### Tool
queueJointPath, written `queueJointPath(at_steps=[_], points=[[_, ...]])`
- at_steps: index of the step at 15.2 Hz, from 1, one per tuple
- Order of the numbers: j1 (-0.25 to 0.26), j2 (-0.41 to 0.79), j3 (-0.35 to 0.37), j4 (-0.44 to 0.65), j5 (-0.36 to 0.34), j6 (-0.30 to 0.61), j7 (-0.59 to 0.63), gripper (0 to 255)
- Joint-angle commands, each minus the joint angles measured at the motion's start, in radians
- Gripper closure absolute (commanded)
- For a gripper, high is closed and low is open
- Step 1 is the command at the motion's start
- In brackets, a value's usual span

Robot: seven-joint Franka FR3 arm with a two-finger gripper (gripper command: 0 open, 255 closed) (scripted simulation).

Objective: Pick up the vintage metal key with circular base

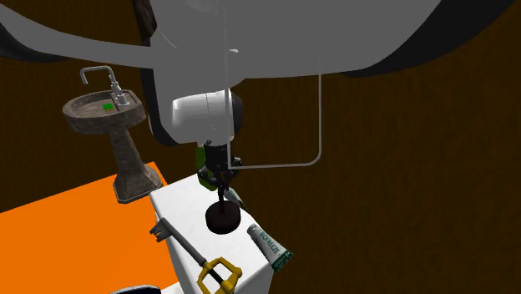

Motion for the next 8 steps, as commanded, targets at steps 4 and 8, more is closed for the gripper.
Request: queueJointPath(at_steps=[4,8], points=[[-0.002,-0.019,0.002,-0.002,0.003,-0.017,-0.002,255],[-0.005,-0.054,0.006,0.000,0.009,-0.055,-0.006,255]])
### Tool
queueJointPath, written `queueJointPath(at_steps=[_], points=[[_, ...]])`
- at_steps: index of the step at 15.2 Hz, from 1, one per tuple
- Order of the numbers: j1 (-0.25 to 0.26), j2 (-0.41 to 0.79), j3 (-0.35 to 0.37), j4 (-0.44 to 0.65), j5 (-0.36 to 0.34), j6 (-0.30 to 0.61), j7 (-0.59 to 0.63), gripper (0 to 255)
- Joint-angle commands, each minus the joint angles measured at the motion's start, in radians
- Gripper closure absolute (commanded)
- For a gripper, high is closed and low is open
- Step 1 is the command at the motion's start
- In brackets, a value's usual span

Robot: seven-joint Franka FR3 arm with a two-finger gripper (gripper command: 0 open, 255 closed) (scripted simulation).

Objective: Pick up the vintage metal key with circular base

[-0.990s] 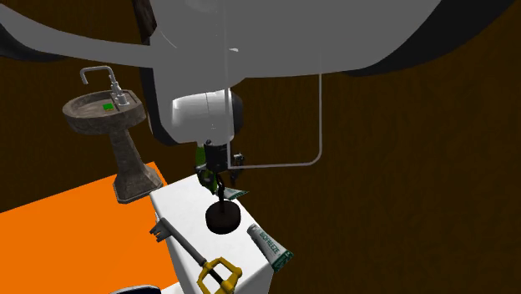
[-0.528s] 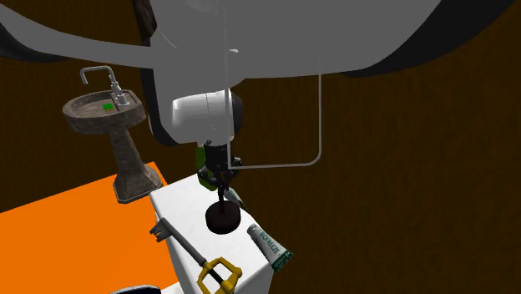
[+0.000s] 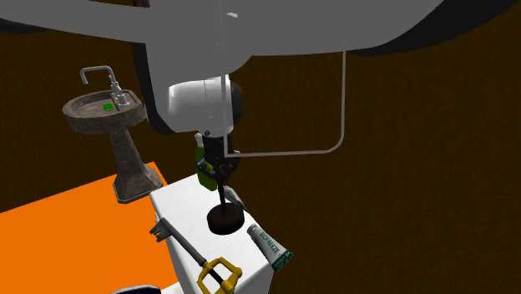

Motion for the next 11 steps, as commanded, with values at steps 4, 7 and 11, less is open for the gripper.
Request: queueJointPath(at_steps=[4,7,11], points=[[-0.004,-0.042,0.005,0.008,0.007,-0.050,-0.005,255],[-0.006,-0.066,0.007,0.015,0.012,-0.080,-0.008,255],[-0.007,-0.082,0.009,0.021,0.015,-0.101,-0.010,255]])
